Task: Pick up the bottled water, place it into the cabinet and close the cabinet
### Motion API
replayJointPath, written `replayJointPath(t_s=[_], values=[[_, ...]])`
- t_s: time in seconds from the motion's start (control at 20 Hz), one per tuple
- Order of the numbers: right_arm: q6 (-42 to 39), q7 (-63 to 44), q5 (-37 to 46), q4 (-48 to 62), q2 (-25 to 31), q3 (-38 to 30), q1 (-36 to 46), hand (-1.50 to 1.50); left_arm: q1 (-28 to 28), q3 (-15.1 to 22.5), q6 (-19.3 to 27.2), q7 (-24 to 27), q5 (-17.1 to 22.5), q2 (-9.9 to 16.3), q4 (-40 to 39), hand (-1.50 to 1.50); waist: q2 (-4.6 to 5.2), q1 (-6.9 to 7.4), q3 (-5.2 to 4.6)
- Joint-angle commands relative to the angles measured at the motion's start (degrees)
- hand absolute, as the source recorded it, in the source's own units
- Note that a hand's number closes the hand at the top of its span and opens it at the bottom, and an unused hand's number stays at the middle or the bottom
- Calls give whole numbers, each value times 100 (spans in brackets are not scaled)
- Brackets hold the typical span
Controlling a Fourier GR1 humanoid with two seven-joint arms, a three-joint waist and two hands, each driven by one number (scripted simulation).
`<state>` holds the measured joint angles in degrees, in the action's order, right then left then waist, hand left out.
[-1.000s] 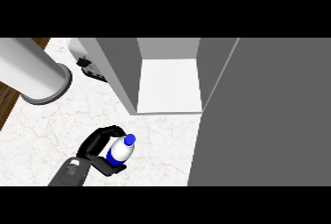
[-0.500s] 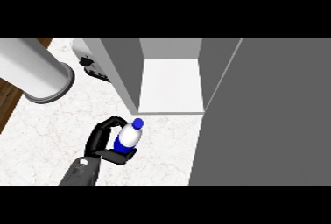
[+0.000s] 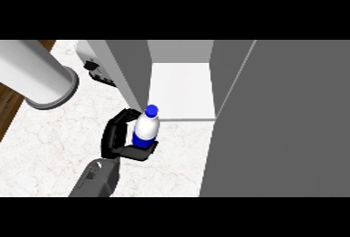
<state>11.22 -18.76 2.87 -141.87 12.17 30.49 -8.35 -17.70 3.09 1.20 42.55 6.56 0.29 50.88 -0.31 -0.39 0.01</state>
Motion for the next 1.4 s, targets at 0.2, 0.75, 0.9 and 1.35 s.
replayJointPath(t_s=[0.2, 0.75, 0.9, 1.35], values=[[124, -248, 514, -693, 102, 270, -283, -150, -186, 1158, 992, -1077, 1032, -28, 1118, 150, 8, -39, -3], [-112, 268, -172, -604, 488, -330, -549, -150, -1488, 1812, 2555, -2289, 1226, -29, 1329, 150, 25, -62, 5], [4, -345, -52, -1015, 382, -154, -282, -150, -1710, 2204, 3039, -2029, 1551, -29, 808, 150, 37, -114, -4], [-153, 529, -103, -613, 445, -9, -912, -150, -2726, 1612, 2866, -2053, 2260, -29, -609, 150, 53, -157, -2]])
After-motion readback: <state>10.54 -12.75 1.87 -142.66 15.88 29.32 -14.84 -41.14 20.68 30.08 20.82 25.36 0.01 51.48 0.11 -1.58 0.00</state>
